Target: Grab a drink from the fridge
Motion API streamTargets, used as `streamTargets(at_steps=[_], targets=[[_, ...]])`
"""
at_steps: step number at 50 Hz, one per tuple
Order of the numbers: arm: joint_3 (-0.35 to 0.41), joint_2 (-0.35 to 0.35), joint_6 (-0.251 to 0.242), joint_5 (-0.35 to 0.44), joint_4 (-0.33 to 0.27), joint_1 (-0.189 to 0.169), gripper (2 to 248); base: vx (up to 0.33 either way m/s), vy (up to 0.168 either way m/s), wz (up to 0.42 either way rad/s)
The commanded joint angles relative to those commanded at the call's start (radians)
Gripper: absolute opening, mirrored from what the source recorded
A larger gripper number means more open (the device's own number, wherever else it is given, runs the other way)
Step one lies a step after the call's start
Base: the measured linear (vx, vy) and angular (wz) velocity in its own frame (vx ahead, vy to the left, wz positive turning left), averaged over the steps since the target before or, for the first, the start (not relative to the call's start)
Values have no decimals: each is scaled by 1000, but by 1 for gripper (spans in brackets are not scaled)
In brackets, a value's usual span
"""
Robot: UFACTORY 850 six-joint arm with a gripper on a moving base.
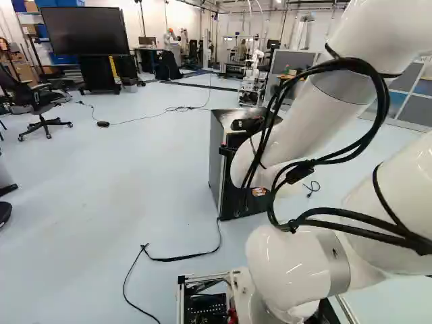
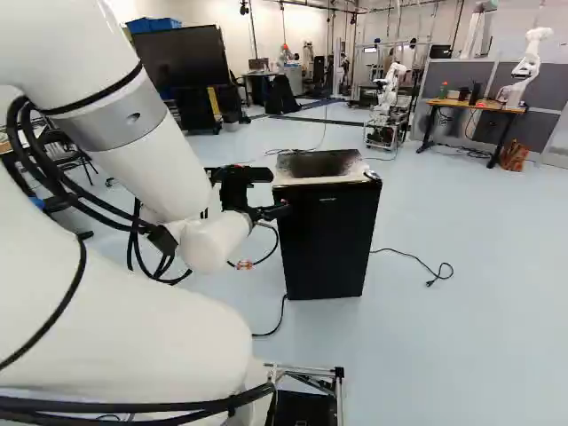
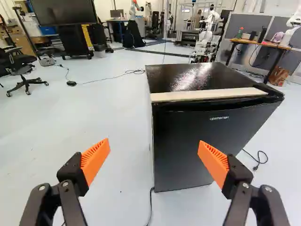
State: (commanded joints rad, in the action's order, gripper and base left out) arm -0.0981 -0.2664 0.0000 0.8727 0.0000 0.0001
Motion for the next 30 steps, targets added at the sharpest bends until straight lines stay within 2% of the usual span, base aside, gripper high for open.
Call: streamTargets(at_steps=[16, 30], targets=[[-31, 36, 0, 0, 2, 13, 247, 0, 0, 0], [-51, 59, 0, 0, 30, 61, 247, 0, 0, 0]])
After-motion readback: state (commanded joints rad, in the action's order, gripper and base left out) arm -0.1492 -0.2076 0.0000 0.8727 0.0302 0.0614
